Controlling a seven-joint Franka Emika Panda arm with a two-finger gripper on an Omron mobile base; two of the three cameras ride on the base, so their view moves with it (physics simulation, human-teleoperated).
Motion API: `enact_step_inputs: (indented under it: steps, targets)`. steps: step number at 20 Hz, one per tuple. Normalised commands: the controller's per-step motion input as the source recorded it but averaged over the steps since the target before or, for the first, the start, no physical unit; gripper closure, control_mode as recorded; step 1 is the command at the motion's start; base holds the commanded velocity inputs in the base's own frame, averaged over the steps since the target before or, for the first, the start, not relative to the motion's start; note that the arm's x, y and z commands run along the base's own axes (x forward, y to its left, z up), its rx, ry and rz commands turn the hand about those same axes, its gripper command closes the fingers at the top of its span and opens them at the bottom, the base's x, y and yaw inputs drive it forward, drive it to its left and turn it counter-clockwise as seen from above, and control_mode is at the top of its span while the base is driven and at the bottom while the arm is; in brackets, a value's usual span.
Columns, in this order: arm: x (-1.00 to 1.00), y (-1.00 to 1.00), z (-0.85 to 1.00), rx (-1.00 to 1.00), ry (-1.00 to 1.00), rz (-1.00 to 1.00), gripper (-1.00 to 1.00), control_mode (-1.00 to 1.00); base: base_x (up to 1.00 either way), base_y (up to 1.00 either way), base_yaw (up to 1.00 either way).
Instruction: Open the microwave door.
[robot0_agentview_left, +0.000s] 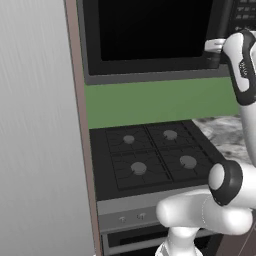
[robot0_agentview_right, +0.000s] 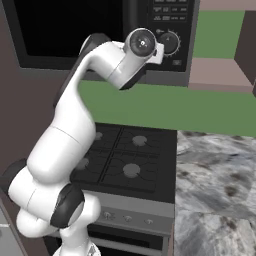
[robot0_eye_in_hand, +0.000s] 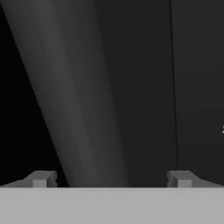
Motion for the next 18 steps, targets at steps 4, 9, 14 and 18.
enact_step_inputs:
  steps: [4,9,14,18]
  targets:
    - [0.48,0.0,-0.22,0.0,-0.12,0.04,-1.0,-1.0,0.0,0.0,0.0]
    - [0.44,0.0,-0.15,0.0,-0.06,0.01,1.0,-1.0,0.0,0.0,0.0]
    - [-0.57,-0.13,0.04,0.0,0.0,0.0,1.0,-1.0,0.0,0.0,0.0]
    - [-1.0,-0.35,0.2,0.0,0.0,0.01,1.0,-1.0,0.0,0.0,0.0]
